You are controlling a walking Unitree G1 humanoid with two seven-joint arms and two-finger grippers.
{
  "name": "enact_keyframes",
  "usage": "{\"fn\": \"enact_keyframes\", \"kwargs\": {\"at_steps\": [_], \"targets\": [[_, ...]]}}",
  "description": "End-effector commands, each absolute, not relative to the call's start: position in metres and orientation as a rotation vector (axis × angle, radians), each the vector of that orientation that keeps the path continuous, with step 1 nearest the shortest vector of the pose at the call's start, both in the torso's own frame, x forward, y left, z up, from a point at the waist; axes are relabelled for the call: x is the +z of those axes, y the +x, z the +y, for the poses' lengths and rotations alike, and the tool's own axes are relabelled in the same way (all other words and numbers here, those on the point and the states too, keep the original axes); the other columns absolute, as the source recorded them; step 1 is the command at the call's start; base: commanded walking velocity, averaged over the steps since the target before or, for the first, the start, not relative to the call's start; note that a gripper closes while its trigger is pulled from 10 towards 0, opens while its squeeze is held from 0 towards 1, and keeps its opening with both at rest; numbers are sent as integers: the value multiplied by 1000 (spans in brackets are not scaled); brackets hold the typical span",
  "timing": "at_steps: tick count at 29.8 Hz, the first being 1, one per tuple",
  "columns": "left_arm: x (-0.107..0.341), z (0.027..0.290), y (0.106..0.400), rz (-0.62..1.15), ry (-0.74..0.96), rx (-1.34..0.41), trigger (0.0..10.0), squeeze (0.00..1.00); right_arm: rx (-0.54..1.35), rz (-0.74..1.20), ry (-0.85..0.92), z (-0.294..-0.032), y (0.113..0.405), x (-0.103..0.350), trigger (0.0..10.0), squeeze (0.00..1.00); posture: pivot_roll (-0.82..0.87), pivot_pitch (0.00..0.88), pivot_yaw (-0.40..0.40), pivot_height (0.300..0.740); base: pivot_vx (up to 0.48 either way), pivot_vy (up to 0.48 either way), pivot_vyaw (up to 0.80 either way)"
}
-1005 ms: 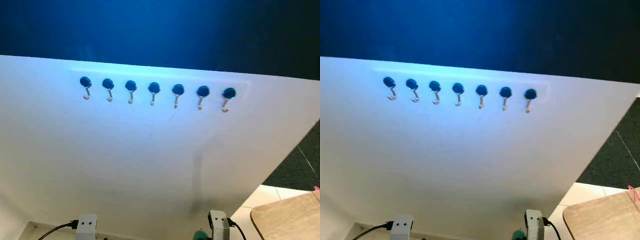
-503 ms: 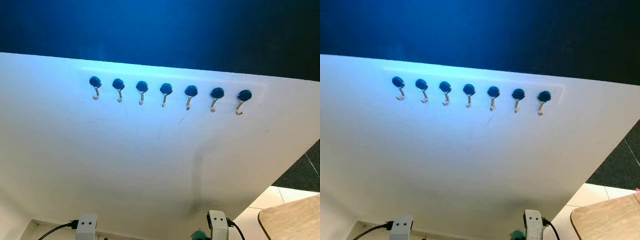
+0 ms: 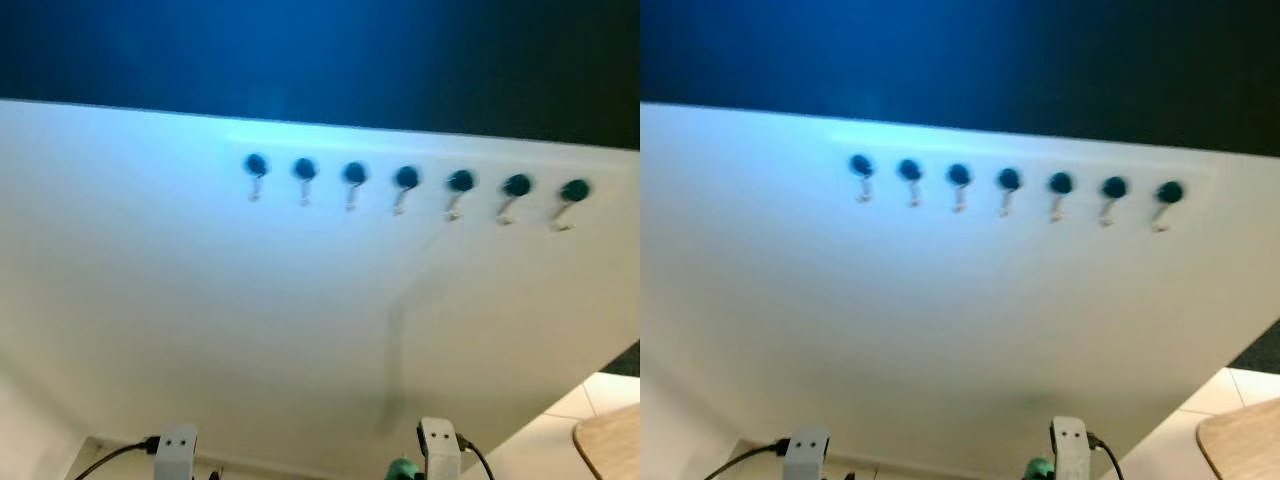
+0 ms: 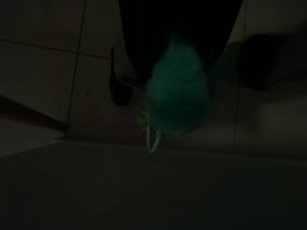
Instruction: Hang keys on a hook
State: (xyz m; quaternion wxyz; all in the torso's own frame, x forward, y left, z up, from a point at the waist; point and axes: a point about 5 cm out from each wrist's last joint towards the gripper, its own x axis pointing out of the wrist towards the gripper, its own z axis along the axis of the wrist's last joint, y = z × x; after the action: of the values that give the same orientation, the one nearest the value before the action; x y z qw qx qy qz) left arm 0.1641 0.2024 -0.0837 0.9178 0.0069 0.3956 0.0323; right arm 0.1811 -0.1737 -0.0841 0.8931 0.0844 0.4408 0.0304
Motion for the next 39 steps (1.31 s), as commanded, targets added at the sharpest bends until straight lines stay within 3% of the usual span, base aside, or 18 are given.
{"fn": "enact_keyframes", "kwargs": {"at_steps": [1, 14, 26, 39], "targets": [[-86, 203, 159, 827, 5, 76, 10000, 0, 62, 919, 198, -168, 180, -85, 10000, 0, 71, 45, -19, 740, 0, 322, 0], [-86, 203, 159, 821, 20, 52, 10000, 0, 59, 920, 204, -167, 179, -86, 10000, 0, 73, 44, -13, 740, 0, 143, 0], [-86, 202, 157, 827, 62, 18, 10000, 0, 53, 922, 210, -166, 178, -86, 10000, 0, 76, 42, -9, 740, 0, -452, 0], [-85, 202, 160, 821, 56, 28, 10000, 0, 44, 925, 214, -167, 176, -87, 10000, 0, 72, 35, -9, 740, 0, 0, 0]]}}
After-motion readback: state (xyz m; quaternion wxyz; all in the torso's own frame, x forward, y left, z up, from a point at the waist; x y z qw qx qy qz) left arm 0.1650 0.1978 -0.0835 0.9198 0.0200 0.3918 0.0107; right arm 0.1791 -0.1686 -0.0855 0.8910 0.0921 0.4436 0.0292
